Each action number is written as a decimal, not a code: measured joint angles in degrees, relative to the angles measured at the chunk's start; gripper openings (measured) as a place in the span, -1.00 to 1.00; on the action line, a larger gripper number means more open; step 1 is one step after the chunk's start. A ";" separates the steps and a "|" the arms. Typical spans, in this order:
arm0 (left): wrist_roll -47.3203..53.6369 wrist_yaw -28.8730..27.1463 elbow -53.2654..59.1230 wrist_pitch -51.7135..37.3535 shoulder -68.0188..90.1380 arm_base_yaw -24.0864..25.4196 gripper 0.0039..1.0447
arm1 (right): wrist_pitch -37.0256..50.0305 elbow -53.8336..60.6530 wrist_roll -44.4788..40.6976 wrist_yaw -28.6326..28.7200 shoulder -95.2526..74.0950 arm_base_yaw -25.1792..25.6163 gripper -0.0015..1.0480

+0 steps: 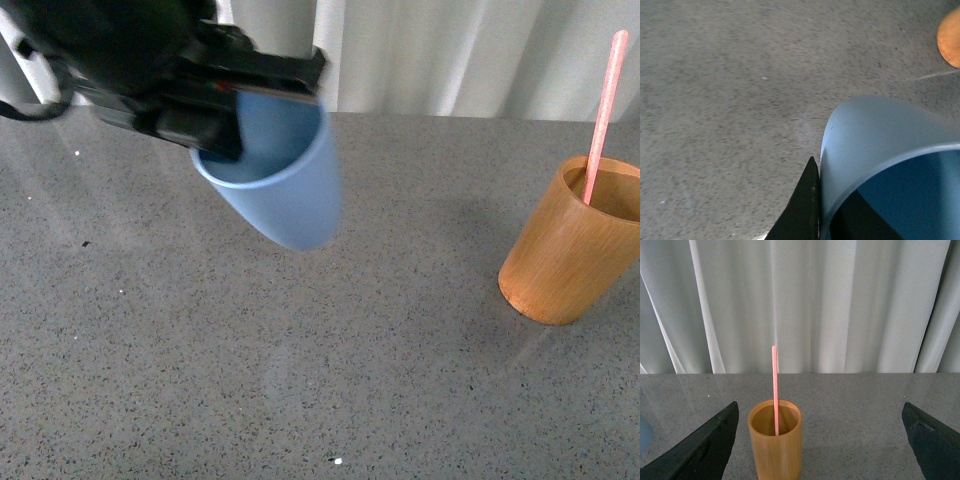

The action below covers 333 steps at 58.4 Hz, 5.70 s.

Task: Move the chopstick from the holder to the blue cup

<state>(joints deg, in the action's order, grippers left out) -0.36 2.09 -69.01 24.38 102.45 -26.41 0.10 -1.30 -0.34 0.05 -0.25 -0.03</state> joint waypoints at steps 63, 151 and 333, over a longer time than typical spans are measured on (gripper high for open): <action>-3.39 -7.13 -6.75 -4.20 13.68 -8.02 -0.10 | 0.00 0.00 0.00 0.00 0.00 0.00 0.81; 0.04 -9.46 55.69 -62.36 -50.69 18.53 -0.94 | 0.00 0.00 0.13 0.00 0.00 0.00 0.81; 0.13 -2.08 67.95 -24.41 -102.27 26.29 0.87 | 0.00 0.00 0.13 0.00 0.00 0.00 0.81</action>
<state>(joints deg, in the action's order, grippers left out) -0.23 0.01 -1.06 -0.03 0.19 -0.12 0.10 -1.30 -0.21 0.05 -0.25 -0.03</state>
